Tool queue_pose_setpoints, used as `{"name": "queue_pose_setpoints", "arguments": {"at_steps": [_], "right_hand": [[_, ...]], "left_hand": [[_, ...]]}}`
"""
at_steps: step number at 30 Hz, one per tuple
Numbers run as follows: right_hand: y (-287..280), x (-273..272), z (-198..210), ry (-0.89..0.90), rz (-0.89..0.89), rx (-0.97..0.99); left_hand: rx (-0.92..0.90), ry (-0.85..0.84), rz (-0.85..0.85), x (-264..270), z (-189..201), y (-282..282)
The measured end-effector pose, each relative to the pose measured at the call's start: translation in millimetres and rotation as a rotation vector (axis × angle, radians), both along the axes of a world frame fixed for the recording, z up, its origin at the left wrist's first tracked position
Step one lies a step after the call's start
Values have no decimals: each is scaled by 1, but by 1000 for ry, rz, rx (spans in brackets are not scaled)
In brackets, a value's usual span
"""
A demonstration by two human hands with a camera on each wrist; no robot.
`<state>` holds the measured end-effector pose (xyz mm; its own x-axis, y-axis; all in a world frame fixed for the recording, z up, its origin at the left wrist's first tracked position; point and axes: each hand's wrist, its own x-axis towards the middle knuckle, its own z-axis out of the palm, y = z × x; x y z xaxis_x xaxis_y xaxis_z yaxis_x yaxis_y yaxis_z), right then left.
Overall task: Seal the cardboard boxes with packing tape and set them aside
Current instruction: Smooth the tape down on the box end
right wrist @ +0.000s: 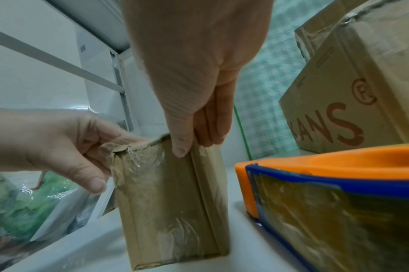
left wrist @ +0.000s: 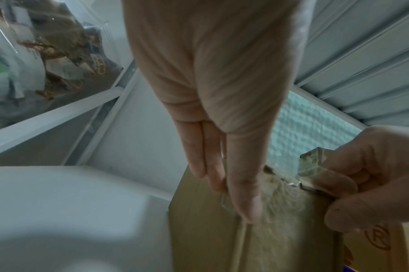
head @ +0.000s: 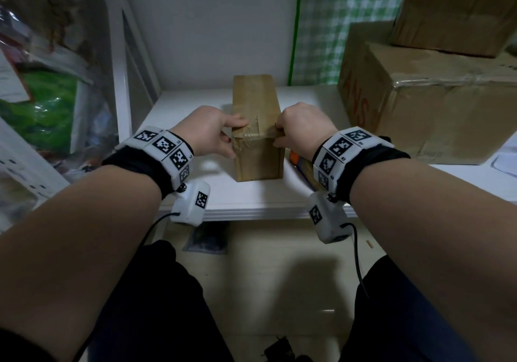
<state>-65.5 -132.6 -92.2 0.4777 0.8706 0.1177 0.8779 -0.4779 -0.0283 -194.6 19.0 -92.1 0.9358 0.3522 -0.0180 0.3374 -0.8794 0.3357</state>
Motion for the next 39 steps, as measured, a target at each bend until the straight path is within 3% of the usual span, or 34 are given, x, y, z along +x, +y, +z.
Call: {"name": "queue_pose_setpoints", "arguments": {"at_steps": [6, 13, 19, 28, 35, 39], "right_hand": [[0, -2, -3, -34, 13, 20], [7, -24, 1, -203, -5, -43], [12, -28, -1, -228, 34, 5], [10, -29, -2, -215, 49, 25], [4, -23, -1, -198, 33, -56], [0, -10, -4, -158, 30, -58]], "left_hand": [[-52, -1, -27, -2, 0, 8], [-4, -65, -14, -2, -6, 6], [45, -121, -1, -2, -10, 1], [245, -127, -57, -2, -22, -2], [649, -123, -175, -4, -16, -9], [581, -180, -262, -6, -21, -12]]}}
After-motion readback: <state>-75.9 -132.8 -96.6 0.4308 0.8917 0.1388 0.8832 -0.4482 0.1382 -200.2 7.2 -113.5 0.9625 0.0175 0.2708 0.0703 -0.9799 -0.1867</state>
